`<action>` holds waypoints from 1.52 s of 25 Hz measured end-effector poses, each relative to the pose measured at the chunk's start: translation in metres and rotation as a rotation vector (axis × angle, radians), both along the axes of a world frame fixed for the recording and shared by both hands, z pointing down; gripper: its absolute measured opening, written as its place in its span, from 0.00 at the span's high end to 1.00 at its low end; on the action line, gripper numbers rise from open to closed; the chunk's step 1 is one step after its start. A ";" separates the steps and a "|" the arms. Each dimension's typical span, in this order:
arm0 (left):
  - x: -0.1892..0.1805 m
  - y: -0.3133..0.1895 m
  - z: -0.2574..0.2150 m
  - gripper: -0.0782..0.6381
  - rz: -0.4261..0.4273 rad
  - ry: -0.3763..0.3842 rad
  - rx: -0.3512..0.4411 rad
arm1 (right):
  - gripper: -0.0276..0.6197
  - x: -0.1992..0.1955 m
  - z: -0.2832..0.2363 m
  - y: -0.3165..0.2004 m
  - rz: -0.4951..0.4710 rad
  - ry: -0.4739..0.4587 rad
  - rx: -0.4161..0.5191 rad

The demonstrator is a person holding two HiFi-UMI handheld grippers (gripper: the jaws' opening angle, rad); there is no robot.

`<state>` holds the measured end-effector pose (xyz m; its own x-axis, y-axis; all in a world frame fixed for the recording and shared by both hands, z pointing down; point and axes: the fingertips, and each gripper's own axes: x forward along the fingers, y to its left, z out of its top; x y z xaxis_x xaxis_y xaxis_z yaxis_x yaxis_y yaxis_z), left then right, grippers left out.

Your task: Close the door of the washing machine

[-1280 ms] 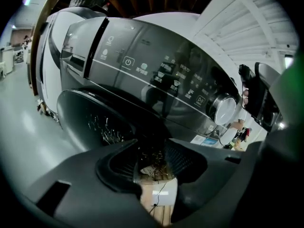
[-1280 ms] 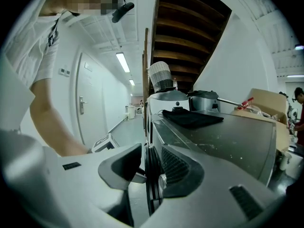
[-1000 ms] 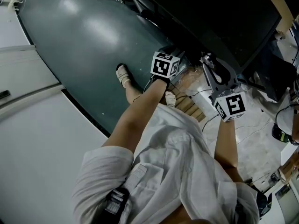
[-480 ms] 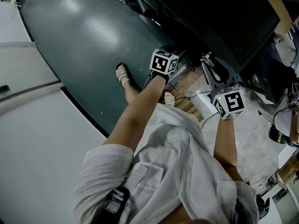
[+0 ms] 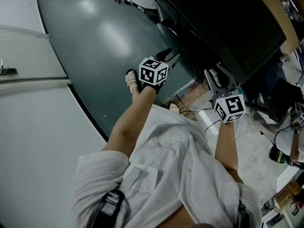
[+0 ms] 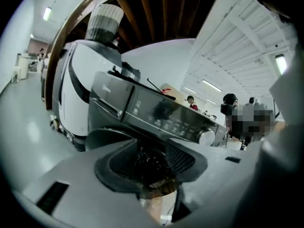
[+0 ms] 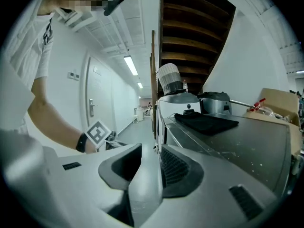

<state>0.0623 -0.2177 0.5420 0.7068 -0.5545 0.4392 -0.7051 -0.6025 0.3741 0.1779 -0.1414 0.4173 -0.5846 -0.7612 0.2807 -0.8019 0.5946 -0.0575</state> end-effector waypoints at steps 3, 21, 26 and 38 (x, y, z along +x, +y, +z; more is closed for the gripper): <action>-0.052 0.002 -0.037 0.63 -0.088 -0.021 0.088 | 0.73 -0.012 -0.007 -0.001 -0.034 -0.009 0.017; -0.200 0.096 -0.244 0.85 -0.429 -0.010 0.579 | 0.89 -0.029 -0.092 -0.003 -0.063 -0.088 0.220; -0.207 0.113 -0.261 0.85 -0.443 -0.020 0.634 | 0.92 -0.028 -0.098 -0.005 -0.068 -0.032 0.232; -0.213 0.126 -0.268 0.85 -0.461 -0.031 0.645 | 0.92 -0.039 -0.104 -0.005 -0.103 -0.051 0.229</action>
